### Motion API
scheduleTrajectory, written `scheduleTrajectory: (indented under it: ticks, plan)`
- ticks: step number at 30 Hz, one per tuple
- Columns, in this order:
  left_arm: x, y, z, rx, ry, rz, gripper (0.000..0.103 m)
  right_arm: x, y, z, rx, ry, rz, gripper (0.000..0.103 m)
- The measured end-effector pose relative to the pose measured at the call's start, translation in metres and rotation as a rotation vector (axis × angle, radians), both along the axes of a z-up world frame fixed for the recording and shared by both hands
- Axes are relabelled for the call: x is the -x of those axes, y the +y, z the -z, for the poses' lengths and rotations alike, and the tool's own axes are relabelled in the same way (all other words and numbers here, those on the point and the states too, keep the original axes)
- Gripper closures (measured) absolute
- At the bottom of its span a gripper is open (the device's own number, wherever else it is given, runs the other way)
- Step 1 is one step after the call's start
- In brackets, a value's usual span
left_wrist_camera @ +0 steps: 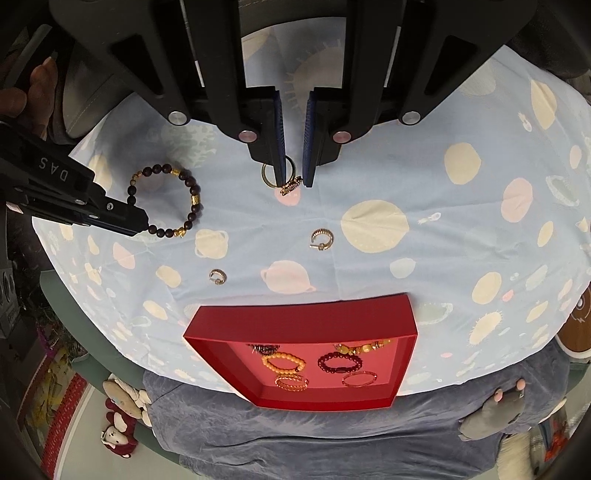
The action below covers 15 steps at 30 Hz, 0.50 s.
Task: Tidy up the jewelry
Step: 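Carry the black bracelet and gold ring into the red box and open both tools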
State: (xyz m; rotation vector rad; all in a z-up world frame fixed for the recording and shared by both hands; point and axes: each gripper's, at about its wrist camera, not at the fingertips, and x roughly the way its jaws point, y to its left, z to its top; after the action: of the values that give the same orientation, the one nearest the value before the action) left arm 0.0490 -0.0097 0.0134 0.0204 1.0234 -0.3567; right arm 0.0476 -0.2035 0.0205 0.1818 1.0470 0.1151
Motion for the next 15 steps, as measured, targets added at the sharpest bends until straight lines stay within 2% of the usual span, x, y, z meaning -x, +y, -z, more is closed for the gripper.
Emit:
scheduleTrajectory:
  ticks: [7, 15]
  plan:
    - [-0.031, 0.002, -0.032, 0.021, -0.053, -0.019, 0.094, -0.025, 0.000, -0.034, 0.009, -0.079, -0.015, 0.096]
    - [-0.092, -0.009, -0.076, 0.050, -0.144, -0.007, 0.094, -0.085, 0.006, -0.074, -0.024, -0.172, -0.050, 0.096]
